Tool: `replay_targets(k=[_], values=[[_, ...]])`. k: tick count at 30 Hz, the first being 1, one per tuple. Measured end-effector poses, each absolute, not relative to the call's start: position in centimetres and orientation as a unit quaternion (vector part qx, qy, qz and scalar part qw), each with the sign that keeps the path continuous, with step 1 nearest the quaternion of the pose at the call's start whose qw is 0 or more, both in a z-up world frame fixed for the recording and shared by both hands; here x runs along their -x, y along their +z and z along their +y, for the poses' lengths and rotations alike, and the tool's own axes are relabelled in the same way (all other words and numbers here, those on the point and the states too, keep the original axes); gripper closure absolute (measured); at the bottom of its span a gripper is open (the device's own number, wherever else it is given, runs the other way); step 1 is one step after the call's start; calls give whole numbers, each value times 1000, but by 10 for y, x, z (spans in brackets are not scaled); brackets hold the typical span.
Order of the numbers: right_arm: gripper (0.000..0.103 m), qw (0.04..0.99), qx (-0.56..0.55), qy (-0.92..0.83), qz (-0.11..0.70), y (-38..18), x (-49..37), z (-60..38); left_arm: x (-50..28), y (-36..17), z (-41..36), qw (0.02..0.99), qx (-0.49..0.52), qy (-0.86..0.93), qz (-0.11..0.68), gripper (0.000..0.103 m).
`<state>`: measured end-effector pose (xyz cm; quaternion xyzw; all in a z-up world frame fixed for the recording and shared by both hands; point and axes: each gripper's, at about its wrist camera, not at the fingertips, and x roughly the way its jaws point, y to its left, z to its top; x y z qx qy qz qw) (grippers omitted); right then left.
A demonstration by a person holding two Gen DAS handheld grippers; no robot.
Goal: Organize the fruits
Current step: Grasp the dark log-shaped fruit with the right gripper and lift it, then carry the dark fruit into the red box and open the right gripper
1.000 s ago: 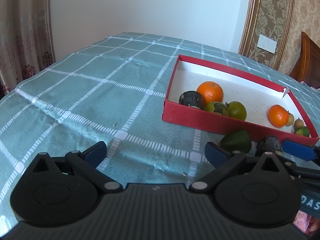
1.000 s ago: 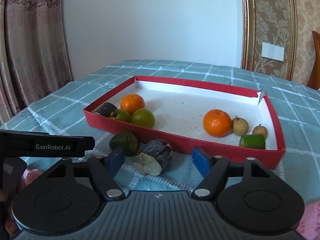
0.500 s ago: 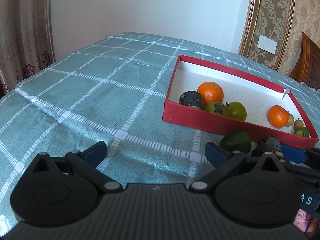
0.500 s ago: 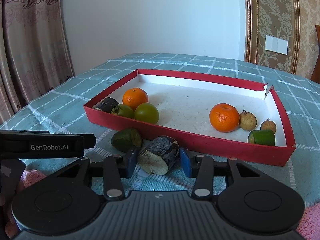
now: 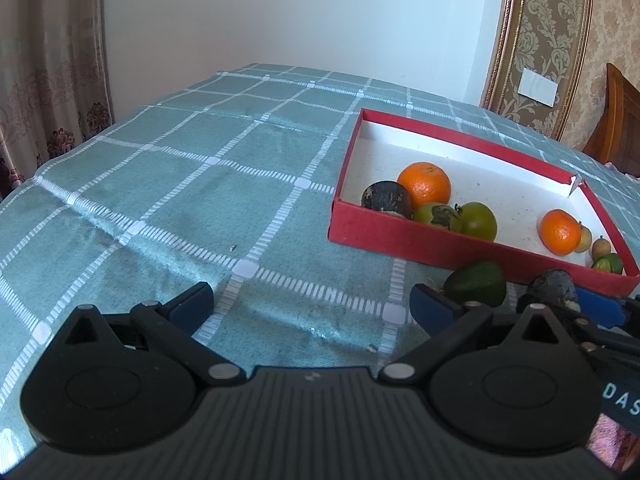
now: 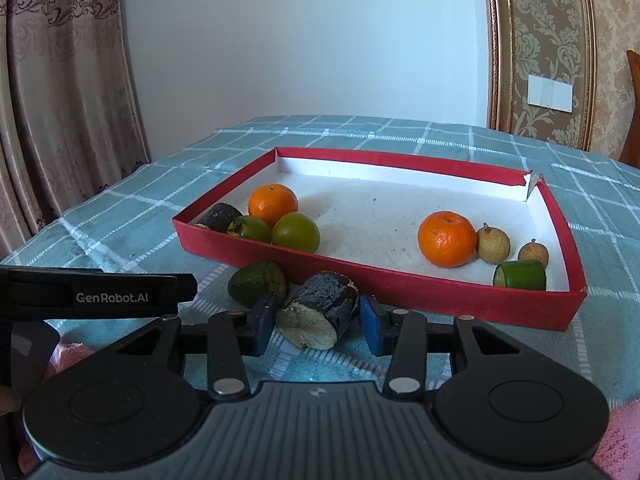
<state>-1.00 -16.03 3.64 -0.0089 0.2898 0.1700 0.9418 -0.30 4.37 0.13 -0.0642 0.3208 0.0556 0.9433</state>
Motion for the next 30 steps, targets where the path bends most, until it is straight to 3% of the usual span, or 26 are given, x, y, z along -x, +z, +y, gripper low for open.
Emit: replay_targets(k=[18,30], values=[[59,960,-1,129,249,56,35,-216,3,2,43,943,64,61,322,0],[59,969,-1,99,225,80,-1,-240,2,2,42,942,59,63,325,0]])
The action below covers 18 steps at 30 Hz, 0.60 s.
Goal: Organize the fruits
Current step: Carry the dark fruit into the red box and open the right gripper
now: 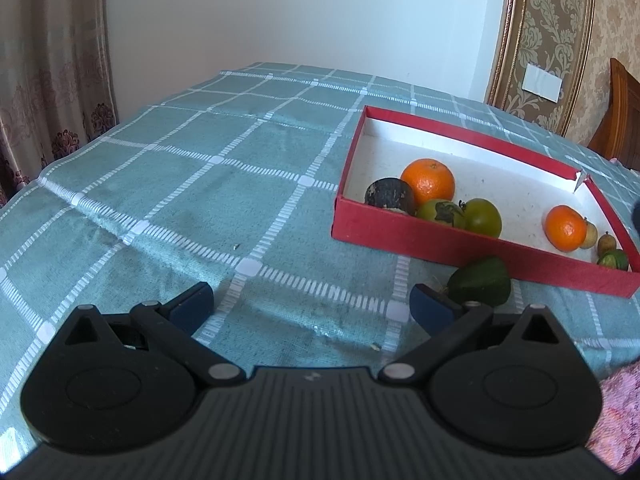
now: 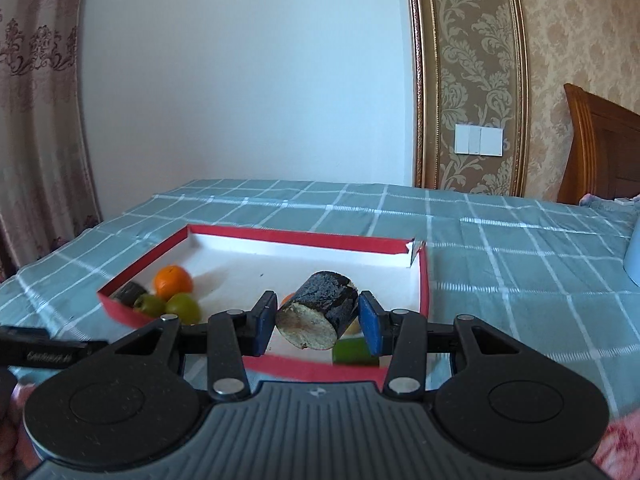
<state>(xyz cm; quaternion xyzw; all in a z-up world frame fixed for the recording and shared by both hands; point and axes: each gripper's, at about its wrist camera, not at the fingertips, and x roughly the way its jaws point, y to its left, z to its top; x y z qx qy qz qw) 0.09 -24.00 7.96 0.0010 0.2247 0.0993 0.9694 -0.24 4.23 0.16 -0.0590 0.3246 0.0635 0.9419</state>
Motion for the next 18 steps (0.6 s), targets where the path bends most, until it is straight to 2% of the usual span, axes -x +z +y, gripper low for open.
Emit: replay_targets(k=[18], values=[[59,961,6,88,262,51,-43,-232,2,2,41,941,56,63,327,0]])
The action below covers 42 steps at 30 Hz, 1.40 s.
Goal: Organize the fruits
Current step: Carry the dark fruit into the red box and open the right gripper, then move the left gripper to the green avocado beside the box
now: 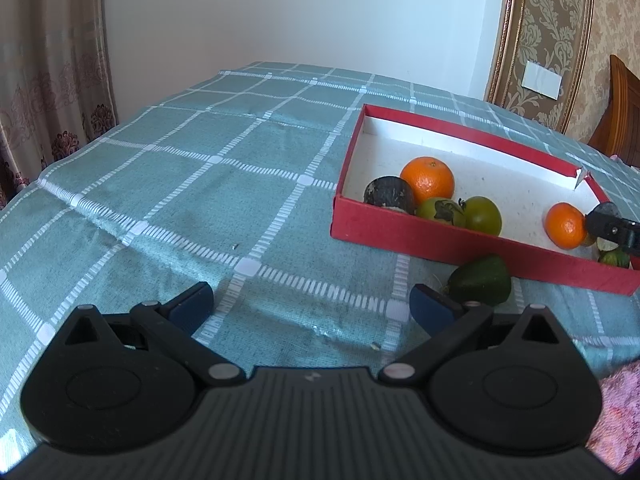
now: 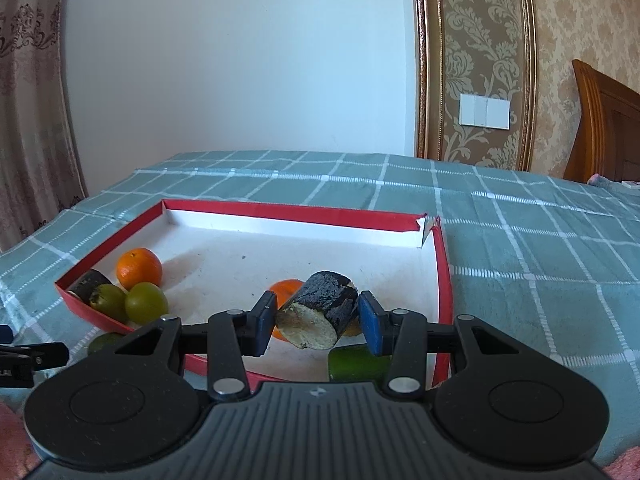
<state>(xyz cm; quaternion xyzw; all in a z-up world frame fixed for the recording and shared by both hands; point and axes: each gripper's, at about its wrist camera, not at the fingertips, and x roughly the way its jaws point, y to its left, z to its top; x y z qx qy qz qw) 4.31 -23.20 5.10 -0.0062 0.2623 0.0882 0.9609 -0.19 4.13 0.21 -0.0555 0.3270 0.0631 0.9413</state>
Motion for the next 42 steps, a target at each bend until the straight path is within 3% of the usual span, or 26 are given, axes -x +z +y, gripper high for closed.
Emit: replay_targets(k=[10,15,17,30,34,37,42], values=[[56,960,3,82,266,47,-52,-234,2,2,41,941,54,64,328,0],[39,964,-6,67,257,50,-47,-237,1,2,41,941,54,64,328,0],[28,967,-11,61,246,54,-42,-241,1,2,41,941,53,64,328,0],[25,976,-76,47,198,53,38,-287,2,1,40,941,55,65,327,0],[19,973,-101,43,202,46,49,-294,5,3,39,946,51,56,317,0],[9,975,-103,38,195,46,52,-294,14,7,33,955,31,43,291,0],[9,973,-104,39,200,46,51,-294,20,16,11,962,-2,13,272,0]])
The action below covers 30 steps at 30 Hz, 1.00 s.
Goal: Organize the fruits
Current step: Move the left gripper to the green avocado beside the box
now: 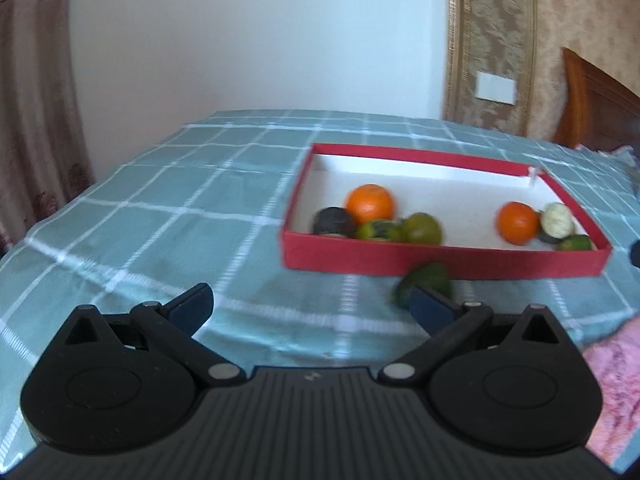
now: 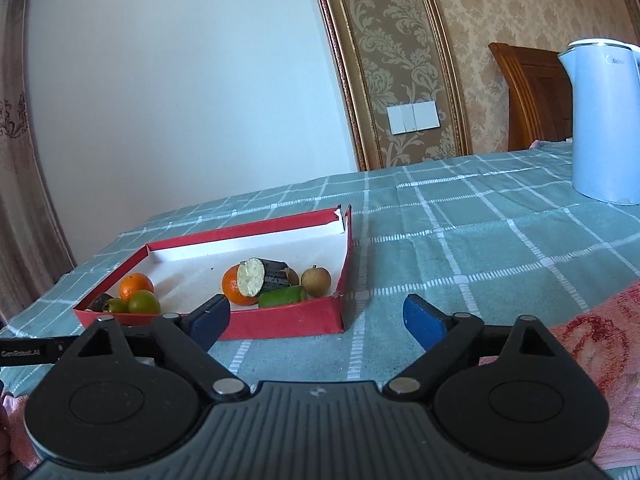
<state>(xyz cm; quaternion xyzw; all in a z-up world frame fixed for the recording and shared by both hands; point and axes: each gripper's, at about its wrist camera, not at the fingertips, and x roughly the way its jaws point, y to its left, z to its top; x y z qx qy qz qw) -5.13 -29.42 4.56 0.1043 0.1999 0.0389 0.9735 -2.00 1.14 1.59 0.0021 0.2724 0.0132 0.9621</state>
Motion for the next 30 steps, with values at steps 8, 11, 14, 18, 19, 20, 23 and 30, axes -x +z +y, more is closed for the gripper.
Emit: replay_targets(k=[8,11,14,18,19,20,23,30], values=[[9,970,-129,43,201,43,51,-302,-1,13,-15,951,-26,18,307,0],[9,969,-134,47,204,43,50,-303,2,14,-21,956,-22,-13,293,0],[9,968,-138,50,205,42,50,-304,-1,16,-28,956,-24,-22,292,0],[9,967,-149,52,202,42,51,-307,-13,13,-30,952,-15,-18,304,0],[9,966,-152,53,202,41,51,-308,-14,12,-30,952,-15,-16,305,0],[9,966,-155,54,202,41,51,-309,-16,11,-31,952,-16,-16,305,4],[9,964,-162,57,204,40,50,-311,-20,6,-30,947,-17,-25,320,26],[9,961,-178,61,203,39,50,-316,-19,3,-31,948,-17,-42,316,40]])
